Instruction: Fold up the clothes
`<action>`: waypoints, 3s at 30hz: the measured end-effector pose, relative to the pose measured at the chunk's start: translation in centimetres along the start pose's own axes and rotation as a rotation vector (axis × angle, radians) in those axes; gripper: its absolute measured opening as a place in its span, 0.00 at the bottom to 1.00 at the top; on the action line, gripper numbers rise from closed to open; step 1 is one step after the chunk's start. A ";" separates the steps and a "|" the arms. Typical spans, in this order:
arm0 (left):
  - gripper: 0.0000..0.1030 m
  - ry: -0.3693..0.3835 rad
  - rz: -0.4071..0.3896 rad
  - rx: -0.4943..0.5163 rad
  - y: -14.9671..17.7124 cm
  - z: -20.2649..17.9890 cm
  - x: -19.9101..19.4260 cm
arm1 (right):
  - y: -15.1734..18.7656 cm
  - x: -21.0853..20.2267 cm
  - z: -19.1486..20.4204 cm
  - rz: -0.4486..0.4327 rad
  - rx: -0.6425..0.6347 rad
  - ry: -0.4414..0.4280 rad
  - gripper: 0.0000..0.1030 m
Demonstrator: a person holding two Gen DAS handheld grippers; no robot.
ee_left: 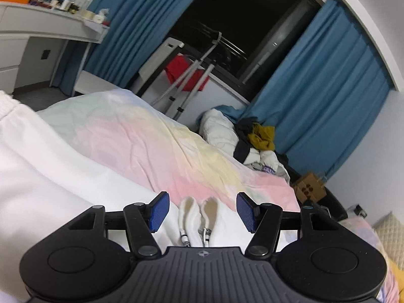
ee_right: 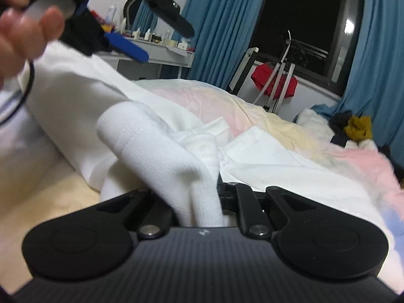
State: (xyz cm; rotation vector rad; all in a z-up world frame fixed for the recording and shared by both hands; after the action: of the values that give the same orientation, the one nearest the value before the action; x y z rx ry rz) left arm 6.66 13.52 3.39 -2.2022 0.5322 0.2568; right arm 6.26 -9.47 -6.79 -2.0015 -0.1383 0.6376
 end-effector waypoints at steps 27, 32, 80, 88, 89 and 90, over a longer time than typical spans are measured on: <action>0.59 0.205 0.246 0.074 2.9 -0.6 7.5 | -1.8 -2.7 0.4 -0.012 0.193 -0.211 0.68; 0.62 0.276 0.335 0.008 3.0 0.1 8.5 | -1.6 -0.2 1.7 0.031 0.167 -0.226 0.22; 0.22 0.013 0.361 0.051 5.9 0.4 12.5 | -0.5 0.4 1.6 0.143 0.214 -0.266 0.14; 0.55 -0.111 0.209 0.036 3.1 0.5 2.1 | -0.8 -0.6 0.0 0.098 0.282 -0.274 0.15; 0.62 -0.135 0.194 0.022 2.9 1.0 0.9 | -0.8 -0.8 -0.1 0.087 0.284 -0.271 0.16; 0.70 -0.152 0.180 0.007 2.6 1.7 -0.9 | -0.8 -1.0 -0.2 0.081 0.288 -0.269 0.17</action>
State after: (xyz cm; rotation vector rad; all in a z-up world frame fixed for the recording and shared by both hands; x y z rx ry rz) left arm 4.71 13.67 0.85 -2.1093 0.6449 0.5128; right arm 5.66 -9.58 -5.63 -1.6459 -0.1195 0.9245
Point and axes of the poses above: each gripper's, at about its wrist camera, not at the fingertips, and x roughly the way its jaws point, z to its left, y to its underside, the point moved 1 cm from there along x, roughly the way its jaws point, and after that the axes turned 7 degrees about -x, right-handed, at the moved point
